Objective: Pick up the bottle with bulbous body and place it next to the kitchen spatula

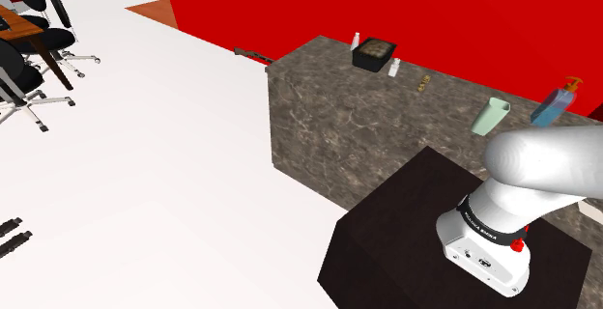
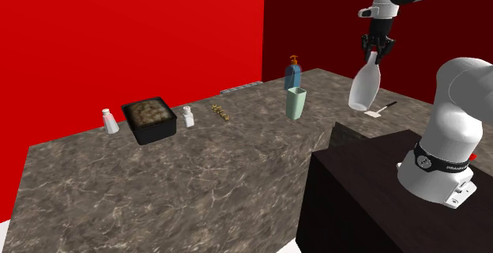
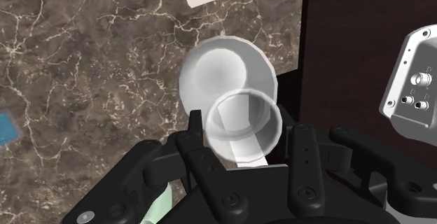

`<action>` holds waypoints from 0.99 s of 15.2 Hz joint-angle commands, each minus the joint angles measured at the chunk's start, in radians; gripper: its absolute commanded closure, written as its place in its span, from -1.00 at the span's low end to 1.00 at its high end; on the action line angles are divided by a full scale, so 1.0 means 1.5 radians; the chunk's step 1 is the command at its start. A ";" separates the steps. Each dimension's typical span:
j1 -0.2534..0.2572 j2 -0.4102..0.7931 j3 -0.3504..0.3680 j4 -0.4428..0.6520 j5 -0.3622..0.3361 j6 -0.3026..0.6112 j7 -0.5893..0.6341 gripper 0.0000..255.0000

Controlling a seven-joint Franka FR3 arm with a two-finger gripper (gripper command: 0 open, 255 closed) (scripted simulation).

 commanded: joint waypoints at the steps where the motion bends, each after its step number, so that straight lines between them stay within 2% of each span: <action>1: 0.001 0.003 -0.012 -0.011 -0.007 0.017 0.002 1.00; 13: 0.023 0.042 -0.103 -0.076 -0.057 0.133 0.020 1.00; 15: 0.023 0.042 -0.103 -0.076 -0.058 0.133 0.020 1.00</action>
